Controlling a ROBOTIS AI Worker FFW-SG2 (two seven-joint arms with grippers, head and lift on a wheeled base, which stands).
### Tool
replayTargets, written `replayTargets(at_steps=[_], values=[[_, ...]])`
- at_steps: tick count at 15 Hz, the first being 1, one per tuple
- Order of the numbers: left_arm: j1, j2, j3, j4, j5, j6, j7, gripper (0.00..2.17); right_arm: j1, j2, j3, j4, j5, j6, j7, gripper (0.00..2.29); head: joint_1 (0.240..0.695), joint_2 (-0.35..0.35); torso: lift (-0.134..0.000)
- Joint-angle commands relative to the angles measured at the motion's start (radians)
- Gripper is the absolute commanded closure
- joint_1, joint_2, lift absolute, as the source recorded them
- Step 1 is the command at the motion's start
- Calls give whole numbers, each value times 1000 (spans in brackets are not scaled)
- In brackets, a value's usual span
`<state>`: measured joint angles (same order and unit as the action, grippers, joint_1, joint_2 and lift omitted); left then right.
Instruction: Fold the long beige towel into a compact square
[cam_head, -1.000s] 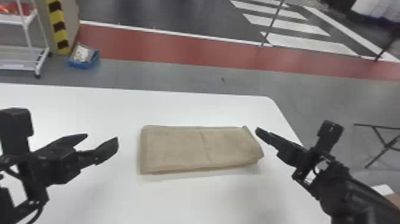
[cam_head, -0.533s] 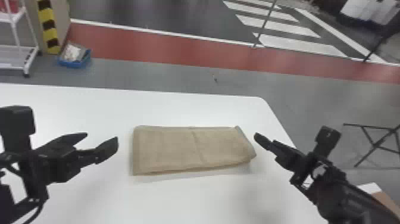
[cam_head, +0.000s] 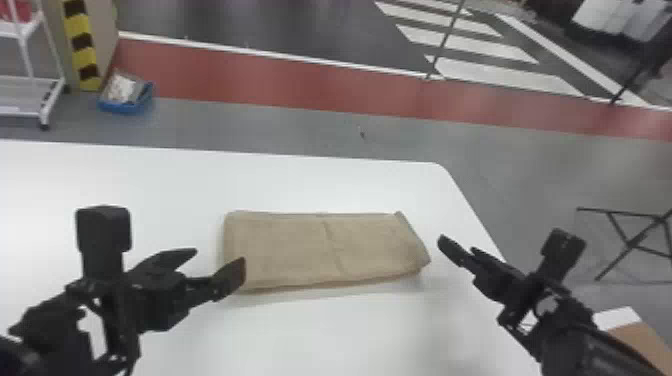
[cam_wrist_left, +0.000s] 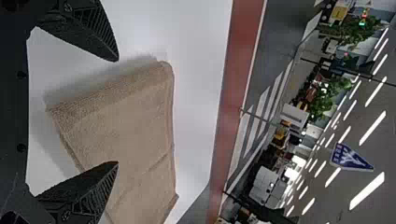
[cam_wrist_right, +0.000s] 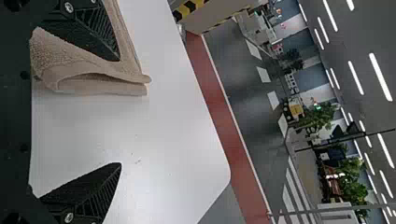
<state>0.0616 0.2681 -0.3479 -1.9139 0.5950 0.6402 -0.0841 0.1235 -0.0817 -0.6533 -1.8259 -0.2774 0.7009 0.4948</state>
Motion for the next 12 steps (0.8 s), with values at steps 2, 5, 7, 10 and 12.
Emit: replayTargets(at_steps=[2, 5, 7, 10, 12], values=[[-14, -52, -121, 55, -139, -55, 46, 211, 28, -4, -48, -7, -25, -14, 13, 90, 695, -350, -124], [-23, -59, -141, 78, -153, -70, 60, 238, 45, -13, -75, -10, -52, -24, 21, 90, 695, -350, -124], [-26, -59, -141, 90, -153, -70, 75, 302, 53, -13, -81, -10, -60, -27, 27, 90, 695, -350, -124], [-31, -58, -138, 108, -178, -70, 78, 306, 62, -13, -81, -15, -71, -33, 27, 90, 695, -350, -124], [-31, -53, -131, 118, -192, -70, 84, 306, 64, -13, -81, -23, -71, -36, 28, 90, 695, -350, -124]])
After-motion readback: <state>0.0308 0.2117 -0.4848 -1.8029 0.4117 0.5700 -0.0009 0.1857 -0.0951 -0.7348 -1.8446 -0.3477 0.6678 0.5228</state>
